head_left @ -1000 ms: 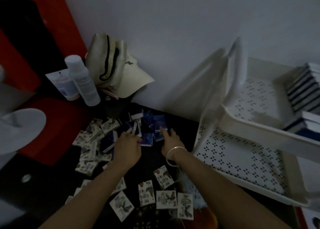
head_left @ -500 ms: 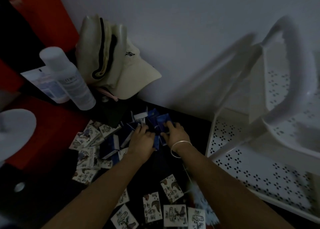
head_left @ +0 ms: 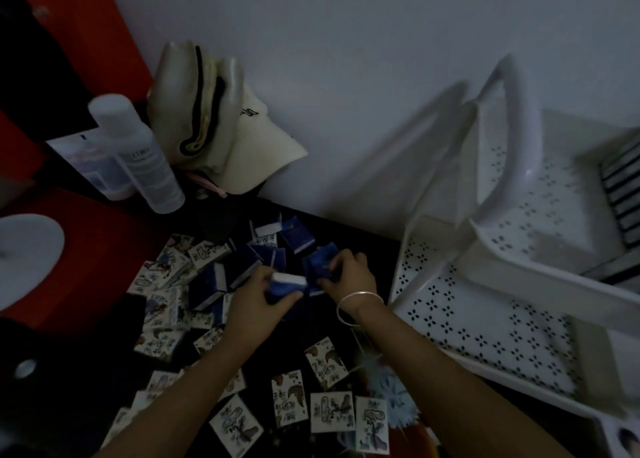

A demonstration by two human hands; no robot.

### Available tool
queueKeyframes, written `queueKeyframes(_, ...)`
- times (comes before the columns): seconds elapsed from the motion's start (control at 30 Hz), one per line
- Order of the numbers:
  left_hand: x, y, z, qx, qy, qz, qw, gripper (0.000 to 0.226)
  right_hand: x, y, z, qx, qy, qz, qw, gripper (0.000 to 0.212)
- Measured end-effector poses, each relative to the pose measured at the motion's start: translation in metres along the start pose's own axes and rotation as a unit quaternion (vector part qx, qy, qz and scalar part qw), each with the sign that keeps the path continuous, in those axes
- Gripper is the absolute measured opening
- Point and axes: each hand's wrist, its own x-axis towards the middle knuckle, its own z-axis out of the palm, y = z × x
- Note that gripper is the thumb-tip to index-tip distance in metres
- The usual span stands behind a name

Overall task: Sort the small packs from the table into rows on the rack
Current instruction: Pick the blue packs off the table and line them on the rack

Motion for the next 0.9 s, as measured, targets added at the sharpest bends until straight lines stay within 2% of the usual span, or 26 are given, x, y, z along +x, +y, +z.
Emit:
queueKeyframes(0.1,-0.017,0.016,-0.024,-0.153,0.031,-0.063,0.986,0.022,-0.031,-0.019,-0.021,0.065,0.081,-0.059,0.993,0.026)
queueKeyframes(0.13,-0.022,0.024,-0.032,-0.211,0.025,-0.071,0.975,0.016,-0.043,-0.026,-0.030,0.077,0.097,-0.078,0.989,0.024)
queueKeyframes(0.23,-0.036,0.048,-0.047,-0.345,0.010,-0.102,0.933,0.017,-0.077,-0.048,-0.060,0.114,0.116,-0.138,0.977,0.026)
queueKeyframes(0.3,-0.049,0.070,-0.055,-0.435,-0.009,-0.130,0.891,0.030,-0.103,-0.066,-0.083,0.119,0.102,-0.164,0.974,0.037)
queueKeyframes(0.33,-0.055,0.081,-0.059,-0.480,-0.033,-0.140,0.866,0.045,-0.115,-0.075,-0.096,0.109,0.095,-0.183,0.973,0.047)
queueKeyframes(0.4,-0.065,0.102,-0.068,-0.558,-0.104,-0.117,0.815,0.071,-0.134,-0.088,-0.120,0.084,0.091,-0.223,0.967,0.066)
queueKeyframes(0.43,-0.070,0.113,-0.073,-0.590,-0.146,-0.087,0.789,0.069,-0.145,-0.093,-0.133,0.069,0.099,-0.243,0.962,0.068)
queueKeyframes(0.5,-0.082,0.136,-0.082,-0.641,-0.211,-0.022,0.737,0.056,-0.166,-0.100,-0.159,0.065,0.120,-0.275,0.952,0.058)
queueKeyframes(0.6,-0.097,0.172,-0.082,-0.675,-0.279,0.019,0.683,0.045,-0.189,-0.099,-0.199,0.154,0.148,-0.272,0.938,0.043)
queueKeyframes(0.67,-0.101,0.194,-0.072,-0.663,-0.301,0.035,0.685,0.049,-0.196,-0.087,-0.226,0.193,0.198,-0.253,0.927,0.042)
queueKeyframes(0.8,-0.110,0.237,-0.044,-0.615,-0.290,0.015,0.733,0.047,-0.194,-0.047,-0.288,0.228,0.293,-0.209,0.905,0.042)
queueKeyframes(0.9,-0.110,0.264,-0.022,-0.567,-0.307,0.020,0.764,0.047,-0.180,-0.012,-0.329,0.256,0.324,-0.168,0.895,0.041)
